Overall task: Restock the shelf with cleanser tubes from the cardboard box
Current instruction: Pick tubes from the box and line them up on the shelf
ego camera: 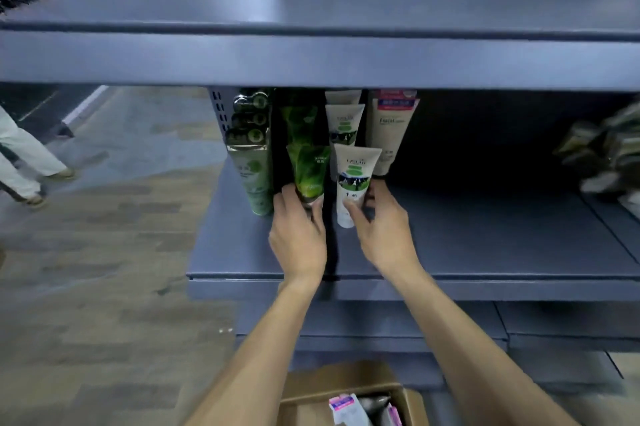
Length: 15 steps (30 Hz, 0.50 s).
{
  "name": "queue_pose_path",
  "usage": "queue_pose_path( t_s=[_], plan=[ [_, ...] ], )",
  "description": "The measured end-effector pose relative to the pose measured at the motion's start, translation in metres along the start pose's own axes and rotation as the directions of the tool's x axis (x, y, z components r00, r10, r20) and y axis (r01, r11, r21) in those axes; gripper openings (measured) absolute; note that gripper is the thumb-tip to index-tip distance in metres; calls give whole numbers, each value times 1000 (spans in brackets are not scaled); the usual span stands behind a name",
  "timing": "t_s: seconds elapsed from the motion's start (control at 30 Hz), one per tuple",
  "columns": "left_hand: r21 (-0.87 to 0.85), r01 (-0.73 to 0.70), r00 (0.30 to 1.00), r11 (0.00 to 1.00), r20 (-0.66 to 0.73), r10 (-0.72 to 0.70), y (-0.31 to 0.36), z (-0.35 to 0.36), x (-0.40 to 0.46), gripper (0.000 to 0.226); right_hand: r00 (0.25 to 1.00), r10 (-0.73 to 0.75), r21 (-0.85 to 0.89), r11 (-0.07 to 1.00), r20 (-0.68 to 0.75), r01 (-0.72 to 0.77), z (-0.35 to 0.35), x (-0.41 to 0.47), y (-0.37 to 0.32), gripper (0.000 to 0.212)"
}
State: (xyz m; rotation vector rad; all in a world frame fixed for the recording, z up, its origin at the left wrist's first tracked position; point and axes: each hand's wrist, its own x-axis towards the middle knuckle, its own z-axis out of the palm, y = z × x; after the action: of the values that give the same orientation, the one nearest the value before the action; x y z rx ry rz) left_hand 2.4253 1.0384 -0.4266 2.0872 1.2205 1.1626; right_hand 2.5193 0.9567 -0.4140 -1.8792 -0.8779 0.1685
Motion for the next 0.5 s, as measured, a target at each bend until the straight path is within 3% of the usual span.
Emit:
queue_pose_path(
  t_s=[0.5],
  plan=[
    [-28,1,995,1000,-104,-4,-3,31,13,28,996,-87,-25,996,-26,86,7,28,8,24]
  ],
)
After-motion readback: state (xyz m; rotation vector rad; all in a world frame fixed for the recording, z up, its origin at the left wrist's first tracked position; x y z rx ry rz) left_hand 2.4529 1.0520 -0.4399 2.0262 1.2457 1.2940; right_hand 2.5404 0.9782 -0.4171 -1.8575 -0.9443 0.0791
